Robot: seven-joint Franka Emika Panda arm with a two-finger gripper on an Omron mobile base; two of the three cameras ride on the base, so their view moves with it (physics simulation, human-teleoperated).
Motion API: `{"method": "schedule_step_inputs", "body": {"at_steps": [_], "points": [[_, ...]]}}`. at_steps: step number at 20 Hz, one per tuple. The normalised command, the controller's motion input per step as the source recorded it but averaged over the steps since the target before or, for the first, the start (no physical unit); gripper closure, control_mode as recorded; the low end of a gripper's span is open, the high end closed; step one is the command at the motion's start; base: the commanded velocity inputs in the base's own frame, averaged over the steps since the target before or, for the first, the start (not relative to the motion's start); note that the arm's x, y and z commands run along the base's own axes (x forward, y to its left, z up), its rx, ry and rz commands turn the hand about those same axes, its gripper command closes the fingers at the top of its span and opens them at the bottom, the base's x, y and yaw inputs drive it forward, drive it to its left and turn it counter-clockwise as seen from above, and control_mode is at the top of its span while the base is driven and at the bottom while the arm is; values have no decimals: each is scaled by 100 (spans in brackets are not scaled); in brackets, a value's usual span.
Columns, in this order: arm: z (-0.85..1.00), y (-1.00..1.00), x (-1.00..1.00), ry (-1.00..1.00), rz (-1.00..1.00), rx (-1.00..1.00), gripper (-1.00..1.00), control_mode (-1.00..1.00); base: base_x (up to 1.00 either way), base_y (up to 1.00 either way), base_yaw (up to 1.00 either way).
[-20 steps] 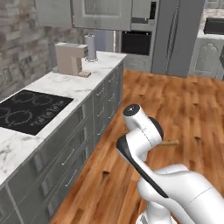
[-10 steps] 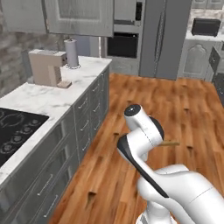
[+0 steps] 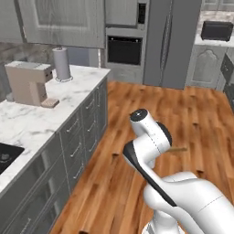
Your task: Organize the utensils by type. Pick up the wooden spoons from the counter and place them in the open cabinet. Then pick up the metallic utensils from the counter and place them in the open drawer.
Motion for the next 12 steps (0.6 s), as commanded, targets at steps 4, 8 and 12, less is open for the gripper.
{"method": "schedule_step_inputs", "body": {"at_steps": [4, 8, 12], "points": [[0, 0, 0, 0, 0, 0, 100, 100, 74, -48, 0], [0, 0, 0, 0, 0, 0, 100, 100, 74, -49, 0], [0, 0, 0, 0, 0, 0, 100, 100, 75, -51, 0]]}}
